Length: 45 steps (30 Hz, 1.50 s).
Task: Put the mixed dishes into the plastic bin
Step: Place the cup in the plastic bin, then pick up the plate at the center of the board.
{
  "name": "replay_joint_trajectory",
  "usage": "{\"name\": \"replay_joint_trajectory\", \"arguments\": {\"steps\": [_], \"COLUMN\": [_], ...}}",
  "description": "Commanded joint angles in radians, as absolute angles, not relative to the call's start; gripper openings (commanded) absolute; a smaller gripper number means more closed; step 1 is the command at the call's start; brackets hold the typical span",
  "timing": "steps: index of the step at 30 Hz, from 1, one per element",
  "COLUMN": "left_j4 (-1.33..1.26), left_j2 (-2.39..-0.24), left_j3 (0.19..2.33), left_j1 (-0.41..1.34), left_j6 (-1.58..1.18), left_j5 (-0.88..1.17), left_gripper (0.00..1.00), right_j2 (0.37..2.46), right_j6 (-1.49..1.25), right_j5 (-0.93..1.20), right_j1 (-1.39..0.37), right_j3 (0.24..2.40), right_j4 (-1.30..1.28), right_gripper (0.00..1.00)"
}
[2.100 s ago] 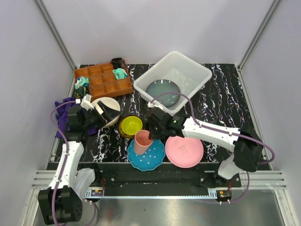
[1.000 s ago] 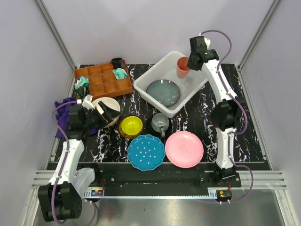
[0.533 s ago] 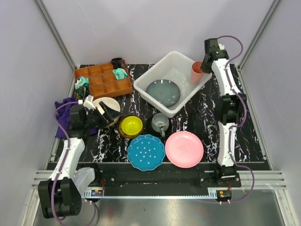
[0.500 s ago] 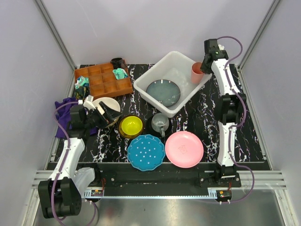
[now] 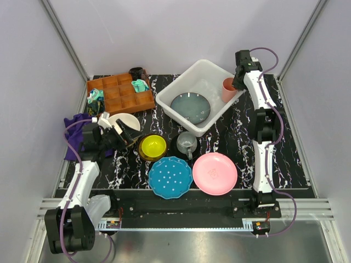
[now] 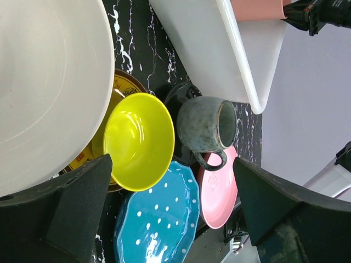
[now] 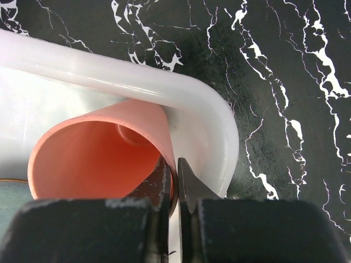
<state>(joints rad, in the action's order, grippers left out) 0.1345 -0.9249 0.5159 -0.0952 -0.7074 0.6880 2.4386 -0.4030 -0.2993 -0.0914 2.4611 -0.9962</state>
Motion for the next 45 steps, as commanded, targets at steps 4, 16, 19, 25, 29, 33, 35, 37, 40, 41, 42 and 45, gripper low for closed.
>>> {"name": "replay_joint_trajectory", "arguments": {"steps": [4,16,19,25,29,33,35,37,40,41,42,45], "left_j4": [0.083,0.075,0.075,0.078,0.121,0.176,0.204,0.245,0.316,0.333,0.348,0.422], "left_j2": [-0.922,-0.925,-0.925,-0.920,-0.894,-0.815,-0.770,-0.697,-0.602,-0.579,-0.554,-0.482], "left_j3": [0.511,0.500,0.499,0.502,0.502,0.492,0.479,0.460,0.448,0.443,0.437,0.425], "left_j1": [-0.094,-0.095,-0.094,-0.094,-0.094,-0.084,-0.074,-0.048,0.011,0.037,0.081,0.168], "left_j6": [-0.709,-0.709,-0.710,-0.703,-0.686,-0.669,-0.672,-0.678,-0.692,-0.701,-0.709,-0.742], "left_j5": [0.712,0.719,0.719,0.719,0.686,0.652,0.625,0.597,0.519,0.467,0.442,0.336], "left_gripper": [0.95,0.95,0.95,0.95,0.95,0.95,0.95,0.95,0.95,0.94,0.94,0.91], "right_j2": [2.427,2.303,2.249,2.105,1.895,1.626,1.522,1.436,1.329,1.307,1.287,1.226], "right_j6": [-0.399,-0.416,-0.419,-0.440,-0.529,-0.572,-0.572,-0.572,-0.595,-0.601,-0.609,-0.633], "right_j5": [-0.354,-0.345,-0.336,-0.270,-0.134,-0.009,-0.003,-0.003,-0.003,-0.003,-0.003,0.025], "right_j1": [-0.078,-0.077,-0.075,-0.077,-0.078,-0.112,-0.158,-0.195,-0.268,-0.300,-0.323,-0.391], "right_j3": [2.473,2.471,2.464,2.401,2.213,1.796,1.723,1.632,1.513,1.461,1.436,1.347], "right_j4": [-0.988,-0.936,-0.913,-0.907,-0.855,-0.655,-0.650,-0.653,-0.653,-0.657,-0.657,-0.660], "right_gripper": [0.18,0.62,0.63,0.64,0.65,0.64,0.64,0.64,0.64,0.64,0.64,0.64]}}
